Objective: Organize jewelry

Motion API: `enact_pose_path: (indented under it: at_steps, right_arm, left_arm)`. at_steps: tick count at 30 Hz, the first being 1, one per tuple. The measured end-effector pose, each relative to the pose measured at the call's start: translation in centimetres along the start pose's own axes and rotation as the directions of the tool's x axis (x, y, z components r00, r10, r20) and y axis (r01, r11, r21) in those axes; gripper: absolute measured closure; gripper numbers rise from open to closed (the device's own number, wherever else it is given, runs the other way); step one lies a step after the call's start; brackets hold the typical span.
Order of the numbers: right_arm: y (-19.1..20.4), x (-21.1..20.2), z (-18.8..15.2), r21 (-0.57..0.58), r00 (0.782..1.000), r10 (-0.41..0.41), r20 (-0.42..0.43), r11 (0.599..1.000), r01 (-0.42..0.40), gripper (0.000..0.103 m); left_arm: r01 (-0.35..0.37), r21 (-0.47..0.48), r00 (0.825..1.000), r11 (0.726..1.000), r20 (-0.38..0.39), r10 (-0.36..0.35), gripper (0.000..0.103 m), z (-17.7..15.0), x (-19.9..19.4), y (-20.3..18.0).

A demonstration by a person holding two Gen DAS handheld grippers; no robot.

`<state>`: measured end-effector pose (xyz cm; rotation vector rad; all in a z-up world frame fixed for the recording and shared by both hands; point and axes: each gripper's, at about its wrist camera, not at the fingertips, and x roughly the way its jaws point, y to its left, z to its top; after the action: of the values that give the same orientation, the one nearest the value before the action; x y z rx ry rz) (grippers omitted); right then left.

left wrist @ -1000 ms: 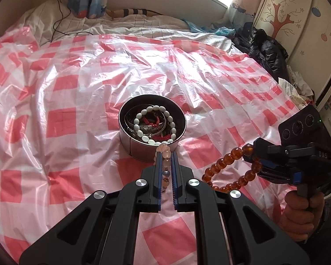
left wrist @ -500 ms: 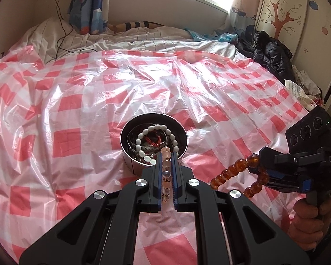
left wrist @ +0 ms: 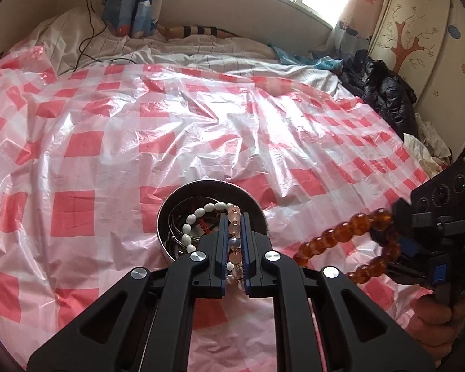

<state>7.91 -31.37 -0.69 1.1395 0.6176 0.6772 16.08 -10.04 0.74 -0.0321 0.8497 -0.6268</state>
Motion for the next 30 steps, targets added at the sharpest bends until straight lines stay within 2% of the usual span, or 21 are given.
enact_pose_path:
  at_steps: [3,6,8,10,14,16,17,18,20,22,23,24,27,28,29,30]
  right_arm:
    - [-0.2,0.7,1.0,0.002,1.000,-0.013,-0.004,1.000,0.013,0.091]
    - [-0.2,1.7,1.9,-0.004,1.000,-0.023,-0.007,1.000,0.023,0.090]
    - [0.0,2.3,2.4,-0.008,1.000,-0.017,-0.002,1.000,0.017,0.090]
    - [0.5,2.9,2.9,-0.038,0.999,-0.043,0.003,0.998,0.043,0.090]
    - [0.7,4.3,3.2,-0.068,0.993,-0.118,-0.010,0.991,0.117,0.090]
    - [1.1,4.0,2.9,-0.117,0.979,-0.205,-0.009,0.972,0.203,0.089]
    - [1.3,3.8,2.7,-0.143,0.962,-0.273,-0.009,0.952,0.269,0.078]
    - [1.4,3.4,2.3,-0.163,0.944,-0.329,-0.005,0.932,0.324,0.058]
    - [1.8,2.8,1.4,-0.224,0.906,-0.424,0.004,0.882,0.414,0.041]
    - [2.4,3.1,0.1,-0.347,0.844,-0.536,0.008,0.790,0.505,0.036]
    - [2.5,3.6,-0.5,-0.393,0.822,-0.569,-0.001,0.756,0.523,0.028]
    - [2.5,4.4,-1.1,-0.447,0.789,-0.614,-0.011,0.709,0.545,0.024]
    - [1.9,7.4,-3.5,-0.617,0.669,-0.743,-0.004,0.529,0.583,0.017]
    - [1.4,8.5,-4.6,-0.677,0.606,-0.795,0.027,0.432,0.596,0.017]
    - [0.7,9.2,-5.6,-0.715,0.564,-0.824,0.042,0.370,0.593,0.017]
    - [0.1,9.7,-6.3,-0.742,0.540,-0.840,0.045,0.334,0.582,0.020]
  left_arm:
    - [-0.039,-0.084,0.998,0.996,-0.055,0.035,0.095,-0.1,1.7,1.7]
    - [-0.039,-0.160,0.999,0.986,-0.039,0.033,0.088,0.0,1.1,3.4]
    - [-0.039,-0.198,0.999,0.979,0.001,0.040,0.064,0.2,-0.1,4.3]
    - [-0.033,-0.237,0.999,0.971,0.032,0.041,0.056,0.2,-0.9,5.1]
    - [-0.029,-0.288,0.998,0.957,0.044,0.043,0.051,0.3,-1.7,6.4]
    - [-0.031,-0.295,0.998,0.955,0.045,0.046,0.051,0.3,-1.9,6.7]
    - [-0.031,-0.296,0.998,0.955,0.045,0.047,0.050,0.3,-2.0,6.8]
    - [-0.032,-0.297,0.998,0.954,0.044,0.047,0.049,0.4,-2.1,6.9]
    - [-0.030,-0.299,0.998,0.954,0.045,0.046,0.047,0.3,-2.4,7.0]
    - [-0.026,-0.303,0.998,0.953,0.049,0.043,0.043,0.2,-2.7,7.1]
    - [-0.026,-0.304,0.998,0.952,0.049,0.043,0.041,0.2,-2.7,7.1]
    - [-0.027,-0.302,0.998,0.953,0.047,0.043,0.040,0.2,-2.7,7.1]
    - [-0.027,-0.292,0.999,0.956,0.037,0.039,0.040,0.1,-2.8,6.9]
    - [-0.028,-0.287,0.999,0.957,0.035,0.040,0.040,0.1,-2.8,6.9]
    - [-0.030,-0.283,0.999,0.959,0.033,0.041,0.039,0.0,-2.9,6.8]
    - [-0.031,-0.280,0.999,0.959,0.032,0.042,0.038,0.0,-3.0,6.8]
